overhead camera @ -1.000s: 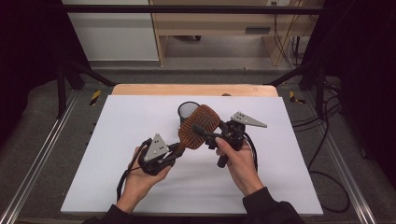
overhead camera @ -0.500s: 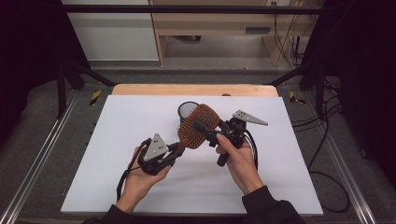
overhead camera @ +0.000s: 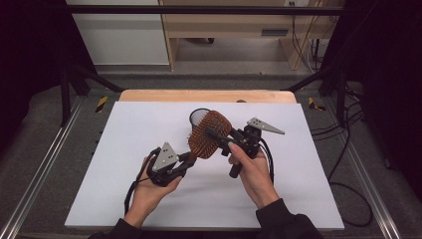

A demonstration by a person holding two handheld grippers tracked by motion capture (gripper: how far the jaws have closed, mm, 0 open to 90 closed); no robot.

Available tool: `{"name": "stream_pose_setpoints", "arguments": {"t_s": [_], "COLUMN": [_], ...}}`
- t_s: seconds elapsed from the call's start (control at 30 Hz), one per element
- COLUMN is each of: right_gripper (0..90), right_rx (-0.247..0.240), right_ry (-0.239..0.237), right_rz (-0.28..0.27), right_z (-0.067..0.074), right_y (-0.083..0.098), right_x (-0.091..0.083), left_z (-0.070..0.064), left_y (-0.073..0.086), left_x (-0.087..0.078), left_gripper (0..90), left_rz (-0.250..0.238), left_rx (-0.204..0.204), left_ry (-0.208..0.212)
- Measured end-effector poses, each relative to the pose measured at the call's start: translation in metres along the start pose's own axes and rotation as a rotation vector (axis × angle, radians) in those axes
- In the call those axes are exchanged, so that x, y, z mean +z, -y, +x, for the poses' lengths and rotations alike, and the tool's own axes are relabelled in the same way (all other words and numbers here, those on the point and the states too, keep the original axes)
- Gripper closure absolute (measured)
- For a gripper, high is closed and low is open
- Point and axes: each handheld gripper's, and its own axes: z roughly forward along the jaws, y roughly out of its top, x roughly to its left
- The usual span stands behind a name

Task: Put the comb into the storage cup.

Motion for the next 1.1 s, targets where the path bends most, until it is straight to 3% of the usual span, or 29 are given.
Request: {"name": "stream_pose_setpoints", "arguments": {"t_s": [0.4, 0.67, 1.1], "right_gripper": [40.5, 44.8, 51.4], "right_rx": [0.004, 0.031, 0.017], "right_ry": [-0.011, -0.011, 0.027], "right_rz": [-0.001, 0.000, 0.022], "right_z": [0.004, 0.004, 0.011], "right_y": [0.002, 0.004, 0.008], "right_x": [0.003, 0.005, 0.014], "left_z": [-0.002, -0.003, -0.001], "left_y": [0.000, 0.003, 0.010], "left_x": [0.001, 0.004, 0.009], "left_gripper": [73.0, 73.0, 73.0], "left_rz": [0.000, 0.012, 0.026], "left_rx": [-0.002, -0.012, -0.047], "left_ry": [-0.007, -0.020, -0.031]}}
